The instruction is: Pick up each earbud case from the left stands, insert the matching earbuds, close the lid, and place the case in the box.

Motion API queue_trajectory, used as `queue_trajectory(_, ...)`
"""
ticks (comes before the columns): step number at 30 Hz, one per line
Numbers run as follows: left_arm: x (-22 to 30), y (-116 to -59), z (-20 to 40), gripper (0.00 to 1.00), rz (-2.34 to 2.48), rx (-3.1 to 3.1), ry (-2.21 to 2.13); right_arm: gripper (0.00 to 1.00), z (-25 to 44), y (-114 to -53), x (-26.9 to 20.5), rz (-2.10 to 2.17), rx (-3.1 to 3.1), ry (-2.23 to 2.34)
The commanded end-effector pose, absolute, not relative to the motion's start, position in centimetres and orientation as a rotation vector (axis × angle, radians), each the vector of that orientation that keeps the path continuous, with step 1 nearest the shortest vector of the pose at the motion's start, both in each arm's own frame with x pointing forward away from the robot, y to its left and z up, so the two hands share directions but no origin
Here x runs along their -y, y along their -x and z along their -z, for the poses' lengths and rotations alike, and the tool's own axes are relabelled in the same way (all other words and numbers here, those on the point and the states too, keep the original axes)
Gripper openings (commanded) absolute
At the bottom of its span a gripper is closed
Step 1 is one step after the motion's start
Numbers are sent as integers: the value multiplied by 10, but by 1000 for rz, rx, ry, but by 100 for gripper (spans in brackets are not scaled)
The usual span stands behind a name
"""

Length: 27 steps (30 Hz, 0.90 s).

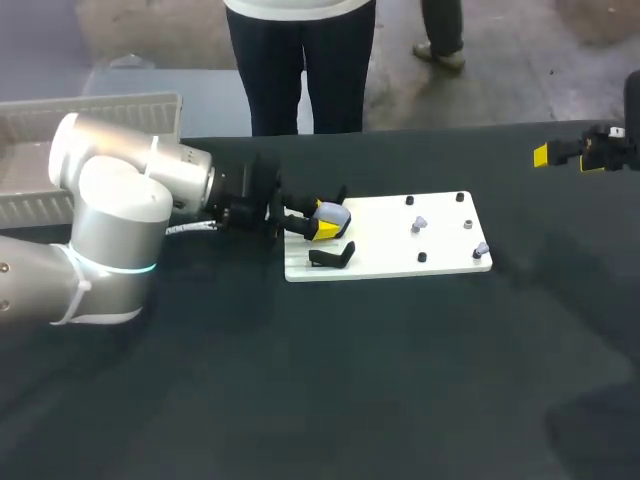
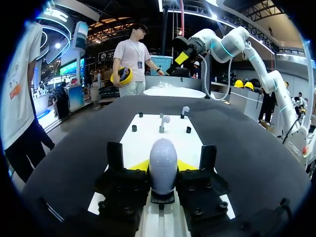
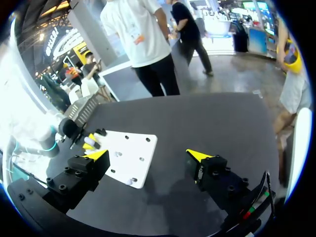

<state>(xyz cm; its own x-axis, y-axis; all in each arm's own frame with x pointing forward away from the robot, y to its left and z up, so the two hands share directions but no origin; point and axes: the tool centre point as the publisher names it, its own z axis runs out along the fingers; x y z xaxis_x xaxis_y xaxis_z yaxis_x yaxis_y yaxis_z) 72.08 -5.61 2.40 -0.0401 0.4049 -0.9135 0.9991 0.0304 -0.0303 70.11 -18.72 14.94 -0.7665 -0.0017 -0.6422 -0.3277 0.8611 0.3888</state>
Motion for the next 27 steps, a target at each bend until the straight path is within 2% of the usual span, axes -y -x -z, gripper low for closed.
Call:
queue_trajectory(1, 55, -720, -33, 0, 986, -1535, -1482, 100, -150, -701, 186, -641, -2374, 234)
queue_trajectory(13, 50, -716, -68, 0, 968, -1488, -1440, 100, -150, -701, 186, -641, -2374, 234)
queue_trajectory(27, 86, -734, -94, 0, 955, -1434, -1386, 100, -141, -706, 97, -689, -2379, 432)
